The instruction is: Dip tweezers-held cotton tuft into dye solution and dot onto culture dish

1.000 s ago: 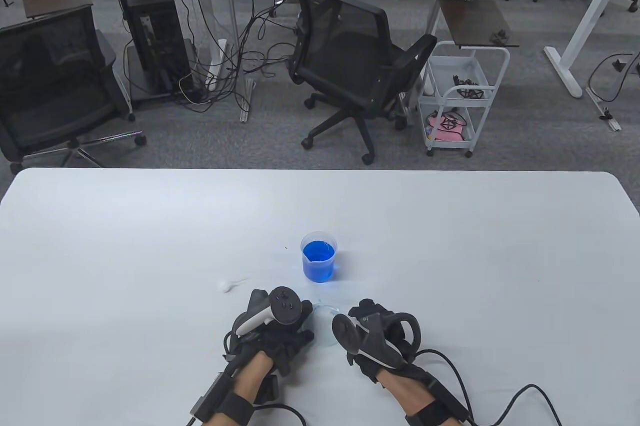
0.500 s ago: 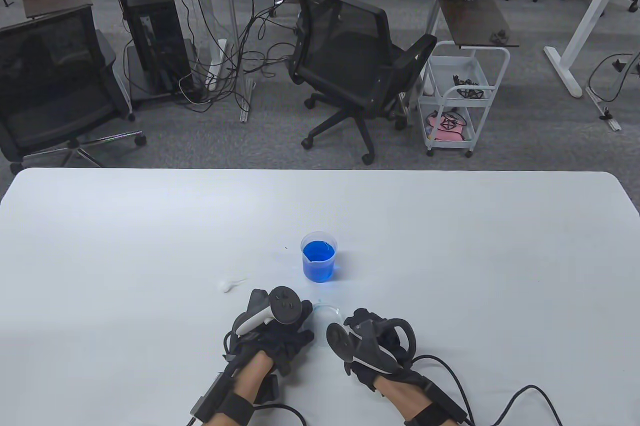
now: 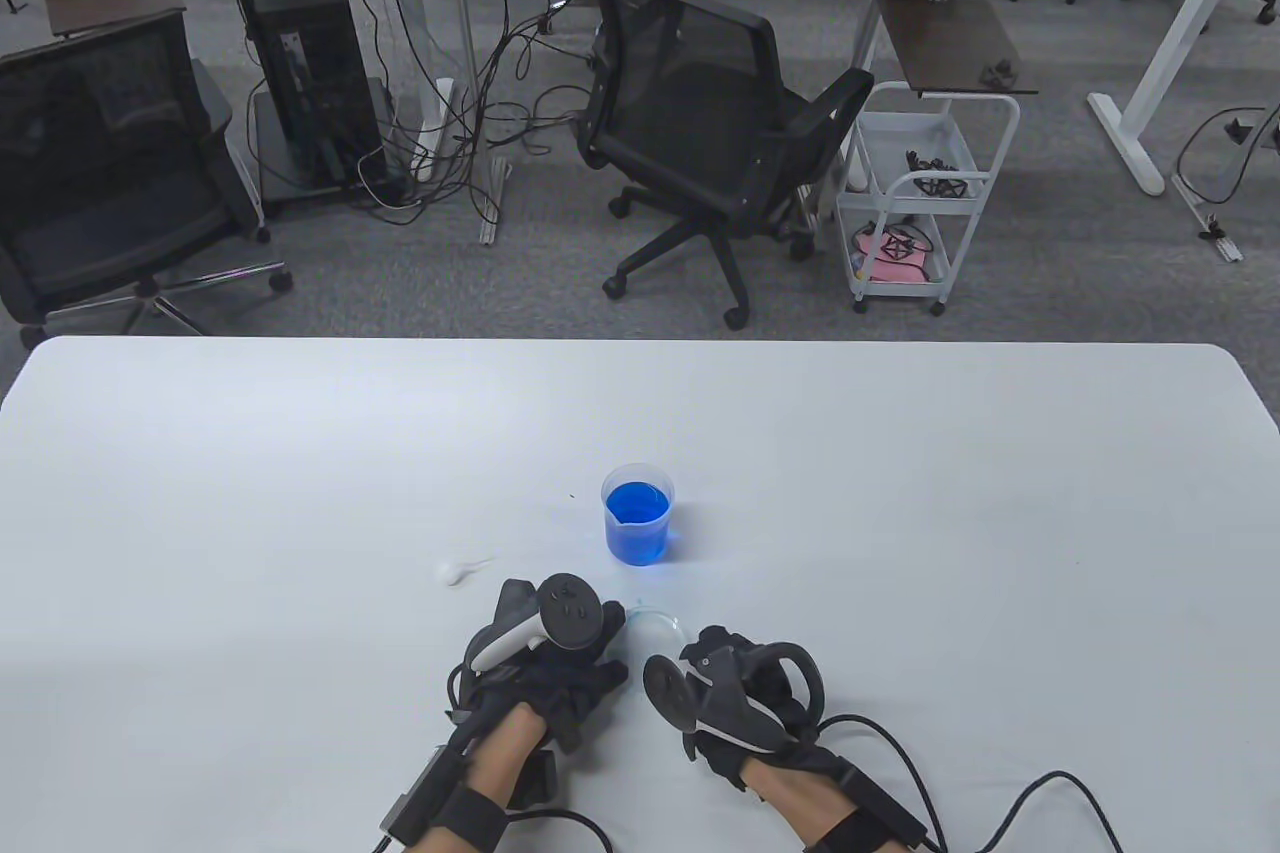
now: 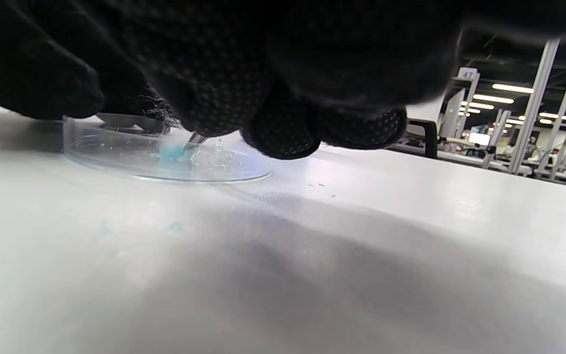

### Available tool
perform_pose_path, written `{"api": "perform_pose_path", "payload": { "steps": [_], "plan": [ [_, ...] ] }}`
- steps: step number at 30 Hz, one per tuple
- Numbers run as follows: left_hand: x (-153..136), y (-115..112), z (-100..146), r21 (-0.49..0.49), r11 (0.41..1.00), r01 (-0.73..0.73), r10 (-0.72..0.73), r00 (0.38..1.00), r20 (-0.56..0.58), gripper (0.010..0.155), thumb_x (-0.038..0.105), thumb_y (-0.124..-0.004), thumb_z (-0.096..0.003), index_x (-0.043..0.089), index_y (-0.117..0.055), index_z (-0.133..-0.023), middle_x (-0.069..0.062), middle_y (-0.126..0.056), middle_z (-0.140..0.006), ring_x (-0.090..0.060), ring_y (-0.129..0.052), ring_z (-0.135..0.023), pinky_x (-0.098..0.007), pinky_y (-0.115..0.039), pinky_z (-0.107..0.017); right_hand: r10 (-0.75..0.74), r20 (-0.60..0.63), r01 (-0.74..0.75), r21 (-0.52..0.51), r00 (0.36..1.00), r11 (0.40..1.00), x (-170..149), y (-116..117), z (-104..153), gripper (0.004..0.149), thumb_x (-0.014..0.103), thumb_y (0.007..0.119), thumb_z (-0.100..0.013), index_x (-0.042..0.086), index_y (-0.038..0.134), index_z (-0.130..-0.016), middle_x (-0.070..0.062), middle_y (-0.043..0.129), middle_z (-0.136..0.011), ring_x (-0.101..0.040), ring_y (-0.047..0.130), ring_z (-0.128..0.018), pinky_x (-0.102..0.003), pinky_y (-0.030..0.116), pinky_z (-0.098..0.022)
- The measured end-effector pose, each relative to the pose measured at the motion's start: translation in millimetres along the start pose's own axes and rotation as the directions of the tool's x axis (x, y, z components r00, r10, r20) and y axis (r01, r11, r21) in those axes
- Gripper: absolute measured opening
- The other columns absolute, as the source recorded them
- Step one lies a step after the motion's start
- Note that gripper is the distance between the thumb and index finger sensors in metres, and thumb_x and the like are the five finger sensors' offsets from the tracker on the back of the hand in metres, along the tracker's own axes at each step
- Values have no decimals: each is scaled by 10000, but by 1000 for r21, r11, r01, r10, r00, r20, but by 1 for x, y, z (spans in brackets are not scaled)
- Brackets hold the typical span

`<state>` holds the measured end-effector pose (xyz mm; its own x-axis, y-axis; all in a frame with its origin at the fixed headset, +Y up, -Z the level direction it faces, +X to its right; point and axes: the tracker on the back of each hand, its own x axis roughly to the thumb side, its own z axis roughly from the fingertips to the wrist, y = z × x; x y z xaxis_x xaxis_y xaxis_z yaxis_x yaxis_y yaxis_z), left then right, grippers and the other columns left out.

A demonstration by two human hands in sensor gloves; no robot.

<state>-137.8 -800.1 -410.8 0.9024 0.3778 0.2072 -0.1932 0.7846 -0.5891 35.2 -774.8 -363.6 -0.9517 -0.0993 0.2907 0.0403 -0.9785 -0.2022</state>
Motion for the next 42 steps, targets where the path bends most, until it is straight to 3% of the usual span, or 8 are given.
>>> {"api": "perform_pose_path", "payload": {
  "steps": [6, 17, 25, 36, 42],
  "plan": [
    [0, 0, 0, 1, 1000, 1, -1, 1000, 1, 696, 429, -624, -630, 256, -202, -1156, -209, -59, -1224, -523, -46, -1049, -774, -118, -652, -34, -27, 32, -73, 999, 997, -3, -14, -9, 405, 282, 919, -260, -9, 1069, -498, -245, 1018, -544, -155, 965, -173, -304, 871, -34],
    [2, -2, 1, 1, 1000, 4, -4, 1000, 1, 697, 430, -624, -629, 256, -202, -1156, -210, -60, -1225, -525, -49, -1050, -774, -119, -651, 38, 12, -38, -10, 999, 999, 10, 6, -16, 405, 283, 918, -262, -9, 1069, -499, -242, 1020, -543, -154, 964, -175, -304, 871, -36],
    [2, -2, 1, 0, 1000, 5, -5, 1000, 1, 697, 429, -624, -629, 255, -203, -1156, -210, -61, -1225, -528, -50, -1049, -774, -120, -652, -20, -48, 16, -87, 999, 996, -4, -11, -17, 404, 282, 919, -260, -8, 1069, -498, -243, 1019, -543, -155, 965, -172, -305, 871, -34],
    [2, -2, 0, -2, 1000, 7, -7, 1000, -2, 696, 430, -625, -630, 256, -203, -1155, -209, -63, -1225, -525, -52, -1050, -773, -119, -653, 38, -28, -38, -16, 999, 999, 2, 8, -20, 405, 282, 919, -262, -10, 1070, -498, -243, 1020, -543, -155, 964, -174, -304, 871, -35],
    [2, -2, 0, -3, 1000, 5, -5, 1000, -2, 697, 429, -627, -630, 257, -203, -1156, -210, -61, -1225, -525, -51, -1050, -774, -119, -652, -13, -76, 7, -72, 997, 997, -12, -9, -19, 405, 283, 918, -262, -8, 1069, -499, -243, 1019, -543, -154, 964, -173, -304, 871, -35]
  ]
}}
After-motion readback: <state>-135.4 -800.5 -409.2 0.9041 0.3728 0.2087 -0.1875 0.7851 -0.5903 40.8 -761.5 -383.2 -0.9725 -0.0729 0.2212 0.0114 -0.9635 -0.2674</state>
